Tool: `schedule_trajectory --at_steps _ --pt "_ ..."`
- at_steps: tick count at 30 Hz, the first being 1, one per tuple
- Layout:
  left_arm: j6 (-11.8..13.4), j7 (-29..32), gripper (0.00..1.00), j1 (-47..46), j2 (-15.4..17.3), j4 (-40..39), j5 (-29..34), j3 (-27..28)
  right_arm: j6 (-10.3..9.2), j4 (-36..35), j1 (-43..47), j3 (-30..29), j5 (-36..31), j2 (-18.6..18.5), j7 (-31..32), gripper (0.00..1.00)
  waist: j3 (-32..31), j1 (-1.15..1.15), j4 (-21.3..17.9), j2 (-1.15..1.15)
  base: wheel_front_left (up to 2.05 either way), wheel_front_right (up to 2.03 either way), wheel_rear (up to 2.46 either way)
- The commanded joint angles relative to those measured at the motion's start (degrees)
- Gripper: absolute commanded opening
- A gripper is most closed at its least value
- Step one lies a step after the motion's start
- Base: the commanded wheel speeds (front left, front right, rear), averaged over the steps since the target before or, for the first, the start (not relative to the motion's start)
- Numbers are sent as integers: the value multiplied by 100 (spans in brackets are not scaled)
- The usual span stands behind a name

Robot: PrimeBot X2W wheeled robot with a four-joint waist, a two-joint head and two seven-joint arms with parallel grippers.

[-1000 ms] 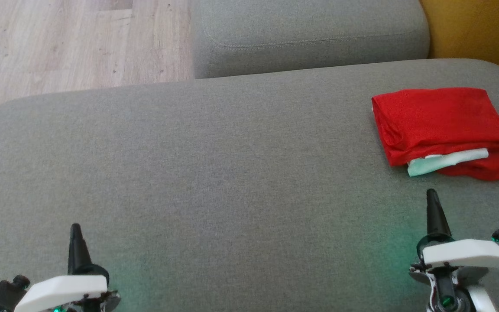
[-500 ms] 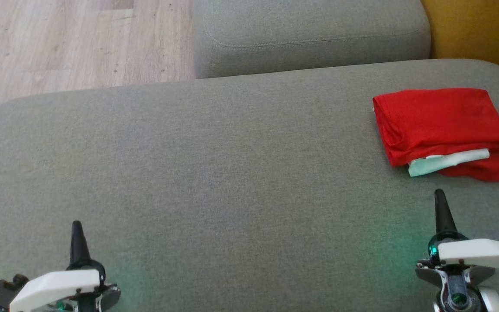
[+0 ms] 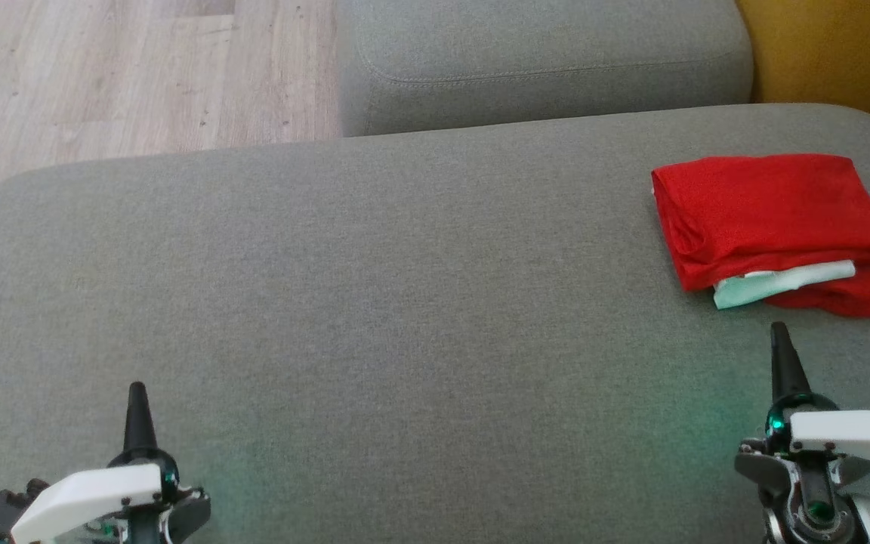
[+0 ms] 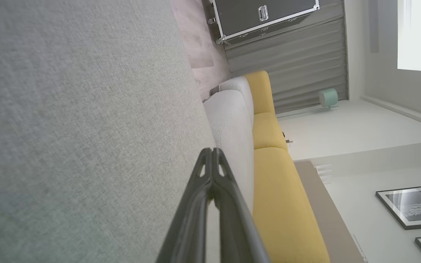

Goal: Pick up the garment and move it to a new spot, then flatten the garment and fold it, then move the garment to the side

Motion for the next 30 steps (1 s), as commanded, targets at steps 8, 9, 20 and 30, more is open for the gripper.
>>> schedule_trajectory --at_steps 8,9,20,30 --pt "7 173 0 -370 77 -207 -550 213 -4 -272 -298 -25 622 -98 165 0 1 0 9 0 0 0 0" --pt "7 173 0 -370 77 -207 -550 213 -4 -272 -298 -25 622 -98 165 0 1 0 9 0 0 0 0" --pt "7 358 0 -443 83 -216 -1182 247 -4 -319 -315 -150 1322 -93 351 0 3 0 21 0 0 0 0" --pt "8 429 0 -471 85 -220 -1423 260 -4 -336 -322 -211 1579 -82 433 0 3 0 25 0 0 0 0"
